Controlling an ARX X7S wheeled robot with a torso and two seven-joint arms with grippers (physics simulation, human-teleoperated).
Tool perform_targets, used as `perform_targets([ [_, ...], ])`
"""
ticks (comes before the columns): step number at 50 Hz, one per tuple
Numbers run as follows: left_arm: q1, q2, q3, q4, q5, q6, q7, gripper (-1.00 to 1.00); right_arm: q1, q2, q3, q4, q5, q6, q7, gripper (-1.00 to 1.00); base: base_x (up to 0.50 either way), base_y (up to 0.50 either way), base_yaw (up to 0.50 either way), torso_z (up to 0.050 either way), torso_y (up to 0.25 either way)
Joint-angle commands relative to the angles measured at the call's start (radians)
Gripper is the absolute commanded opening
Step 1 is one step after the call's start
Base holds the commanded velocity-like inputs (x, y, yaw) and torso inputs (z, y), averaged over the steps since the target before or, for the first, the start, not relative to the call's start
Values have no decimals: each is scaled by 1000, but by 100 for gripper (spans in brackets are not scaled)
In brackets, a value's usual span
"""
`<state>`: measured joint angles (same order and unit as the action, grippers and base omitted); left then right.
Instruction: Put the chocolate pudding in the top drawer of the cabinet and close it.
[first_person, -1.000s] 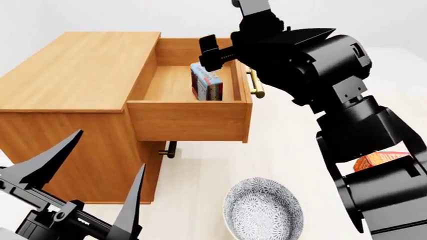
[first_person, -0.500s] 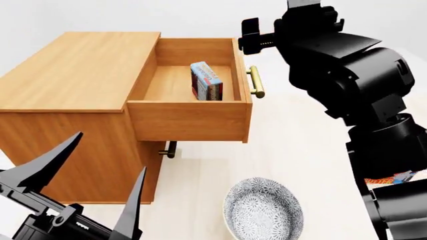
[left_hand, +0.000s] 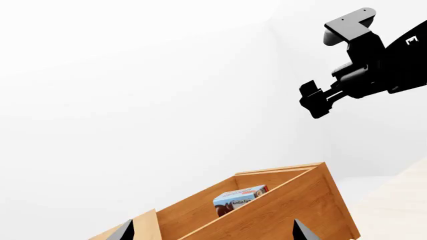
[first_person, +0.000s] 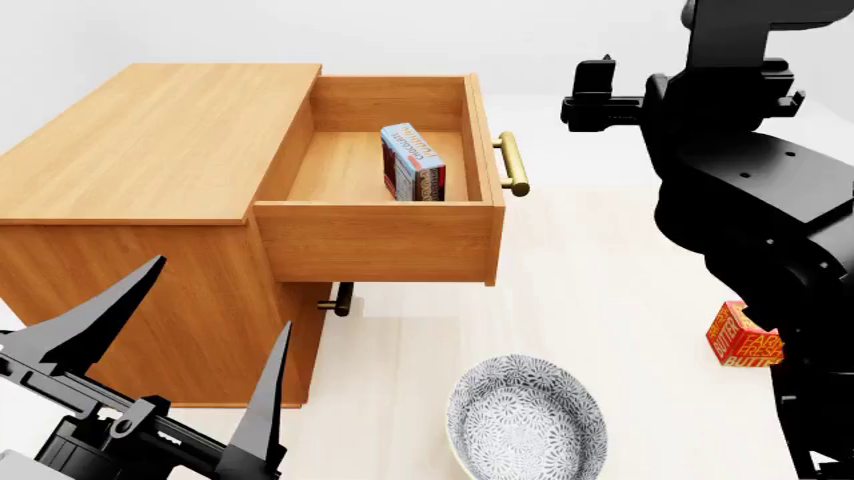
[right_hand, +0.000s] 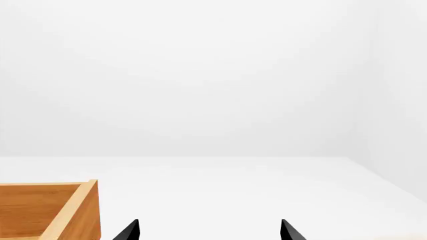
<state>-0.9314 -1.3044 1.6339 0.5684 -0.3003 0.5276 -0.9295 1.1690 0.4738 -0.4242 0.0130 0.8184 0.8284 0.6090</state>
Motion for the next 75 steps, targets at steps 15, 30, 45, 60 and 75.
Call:
perform_targets([
  [15, 9, 2, -2, 21, 5, -18, -7, 100, -477, 190, 122, -417, -36, -230, 122, 100, 0, 0, 0, 0, 0],
  [30, 11, 24, -4, 15, -6, -31, 1, 100, -796, 257, 177, -531, -199, -472, 161, 100, 0, 0, 0, 0, 0],
  [45, 6, 49, -8, 5, -36, -32, 23, 100, -958, 315, 239, -558, -239, -574, 173, 100, 0, 0, 0, 0, 0],
  [60, -54, 148, -20, -1, -241, -24, 142, 100, -1072, 355, 354, -585, -192, -625, 205, 100, 0, 0, 0, 0, 0],
  [75, -212, 353, -50, -22, -439, -216, 230, 100, -1058, 359, 357, -597, -183, -611, 209, 100, 0, 0, 0, 0, 0],
])
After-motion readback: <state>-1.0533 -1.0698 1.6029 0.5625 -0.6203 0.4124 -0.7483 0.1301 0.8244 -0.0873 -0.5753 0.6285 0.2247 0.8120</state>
